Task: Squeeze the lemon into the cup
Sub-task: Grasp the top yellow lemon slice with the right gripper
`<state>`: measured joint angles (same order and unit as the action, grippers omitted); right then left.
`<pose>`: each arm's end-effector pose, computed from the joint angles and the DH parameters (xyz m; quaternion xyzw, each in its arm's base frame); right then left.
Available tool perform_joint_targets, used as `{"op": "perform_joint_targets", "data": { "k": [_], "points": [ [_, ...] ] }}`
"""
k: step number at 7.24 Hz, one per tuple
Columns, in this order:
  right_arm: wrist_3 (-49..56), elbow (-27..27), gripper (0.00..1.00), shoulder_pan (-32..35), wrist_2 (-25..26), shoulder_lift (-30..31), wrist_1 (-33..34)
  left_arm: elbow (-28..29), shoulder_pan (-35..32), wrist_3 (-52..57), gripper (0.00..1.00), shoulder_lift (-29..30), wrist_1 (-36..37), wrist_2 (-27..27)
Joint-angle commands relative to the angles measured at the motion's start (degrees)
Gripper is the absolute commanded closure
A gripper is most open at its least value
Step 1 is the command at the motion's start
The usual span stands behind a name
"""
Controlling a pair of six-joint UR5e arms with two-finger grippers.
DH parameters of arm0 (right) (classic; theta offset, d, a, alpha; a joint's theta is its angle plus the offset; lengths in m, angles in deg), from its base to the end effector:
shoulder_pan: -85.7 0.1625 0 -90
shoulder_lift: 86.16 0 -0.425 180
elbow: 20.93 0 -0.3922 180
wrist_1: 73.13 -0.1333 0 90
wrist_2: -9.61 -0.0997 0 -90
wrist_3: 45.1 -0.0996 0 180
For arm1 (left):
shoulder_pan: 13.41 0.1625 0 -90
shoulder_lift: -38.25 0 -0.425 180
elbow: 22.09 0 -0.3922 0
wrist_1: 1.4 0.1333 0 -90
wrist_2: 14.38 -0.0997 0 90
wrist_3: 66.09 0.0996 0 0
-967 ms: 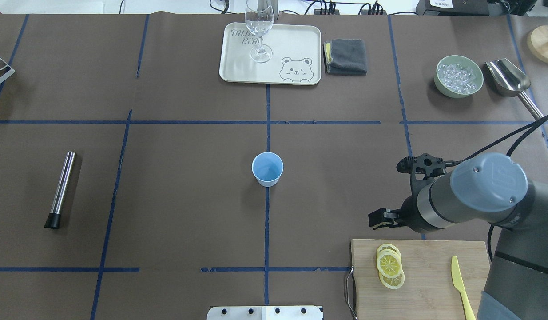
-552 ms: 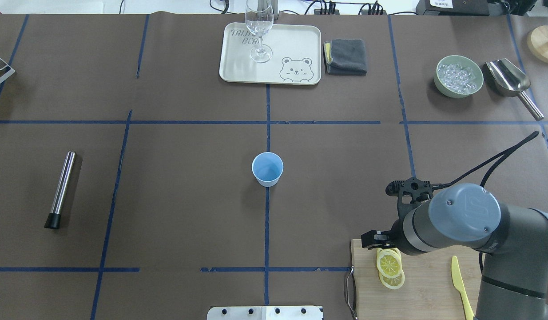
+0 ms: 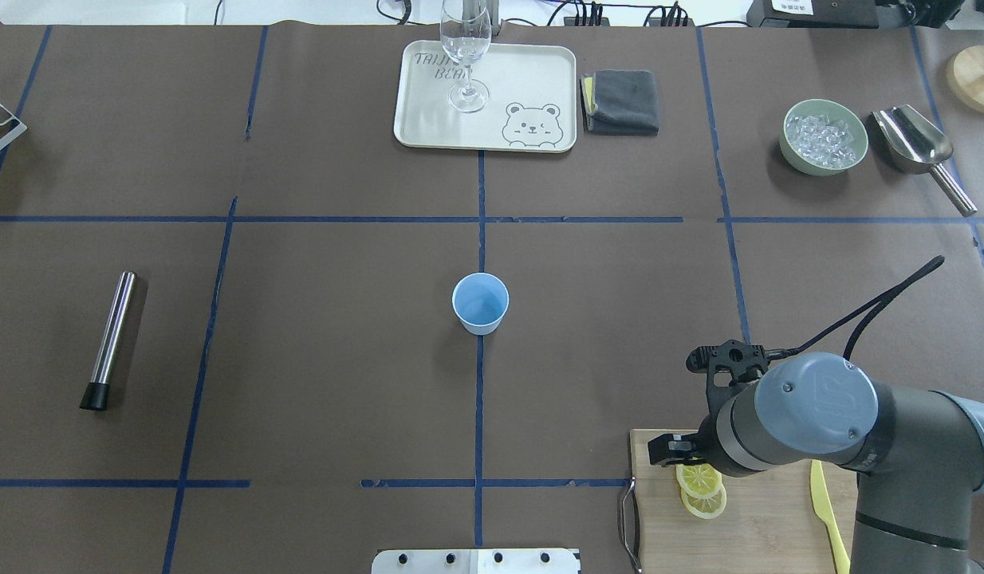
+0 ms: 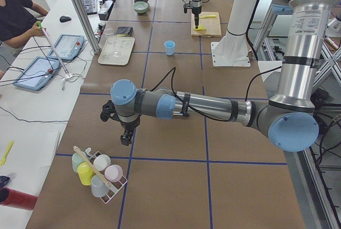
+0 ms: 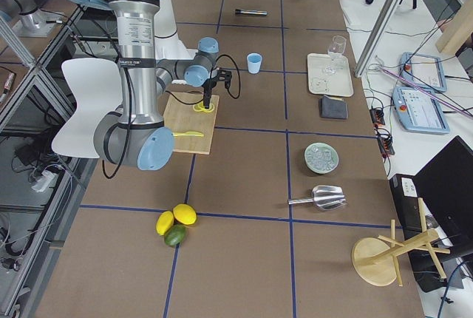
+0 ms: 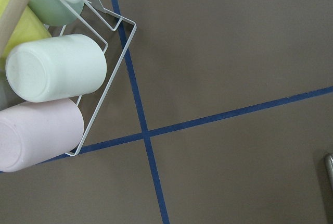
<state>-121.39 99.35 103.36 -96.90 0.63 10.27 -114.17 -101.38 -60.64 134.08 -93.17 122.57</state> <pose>-0.4338 -0.2483 0.3793 -0.0382 -0.3630 -0.0171 0.9308 -0.0413 -0.5432 0.5816 0.0892 0.3944 0.0932 0.9098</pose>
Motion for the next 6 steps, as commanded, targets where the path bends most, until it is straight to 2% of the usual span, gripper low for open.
{"op": "perform_joint_targets", "data": {
  "k": [1,6],
  "points": [
    [0.0,-1.4,0.01,-0.5,0.0,-0.2,0.0,-0.2,0.0,0.1,0.0,0.1,0.0,0.1],
    [0.0,-1.4,0.12,-0.6,0.0,0.2,0.0,-0.3,0.0,0.1,0.0,0.1,0.0,0.1]
  ]
}}
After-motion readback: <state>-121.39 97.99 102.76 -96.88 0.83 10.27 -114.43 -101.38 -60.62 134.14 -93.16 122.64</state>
